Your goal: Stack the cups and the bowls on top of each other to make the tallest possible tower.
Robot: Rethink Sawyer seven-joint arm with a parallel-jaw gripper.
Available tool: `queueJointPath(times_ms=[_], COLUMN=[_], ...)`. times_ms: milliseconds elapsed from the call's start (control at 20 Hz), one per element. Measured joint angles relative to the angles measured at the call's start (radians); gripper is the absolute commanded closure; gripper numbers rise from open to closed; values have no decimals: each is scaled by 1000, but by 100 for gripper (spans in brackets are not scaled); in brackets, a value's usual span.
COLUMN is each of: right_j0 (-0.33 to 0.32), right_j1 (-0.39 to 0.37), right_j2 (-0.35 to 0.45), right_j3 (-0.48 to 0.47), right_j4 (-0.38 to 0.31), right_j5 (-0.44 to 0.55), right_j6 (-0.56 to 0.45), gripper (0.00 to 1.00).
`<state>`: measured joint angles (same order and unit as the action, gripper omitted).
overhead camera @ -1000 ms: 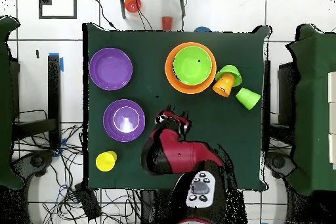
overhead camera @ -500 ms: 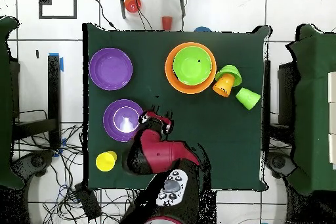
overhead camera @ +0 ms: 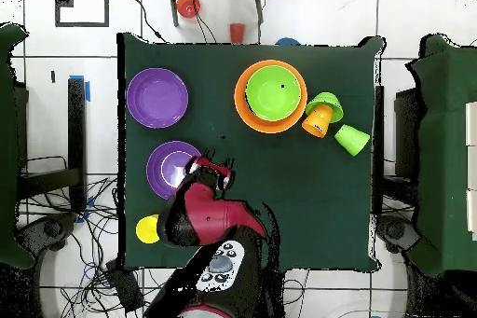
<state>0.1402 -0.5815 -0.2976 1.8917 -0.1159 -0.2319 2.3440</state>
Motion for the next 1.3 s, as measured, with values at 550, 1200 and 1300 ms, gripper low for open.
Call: queueJointPath(times_ms=[550, 1200, 1300], right_j0=[-13, 19, 27], right_j1=[81, 142, 136], right_j2=[-5, -7, -7], right_j3=[-10, -10, -10], right_j4=[32, 101, 111], right_j5=[0, 0, 0], right_j6=[0, 0, 0], gripper=[0, 0, 0])
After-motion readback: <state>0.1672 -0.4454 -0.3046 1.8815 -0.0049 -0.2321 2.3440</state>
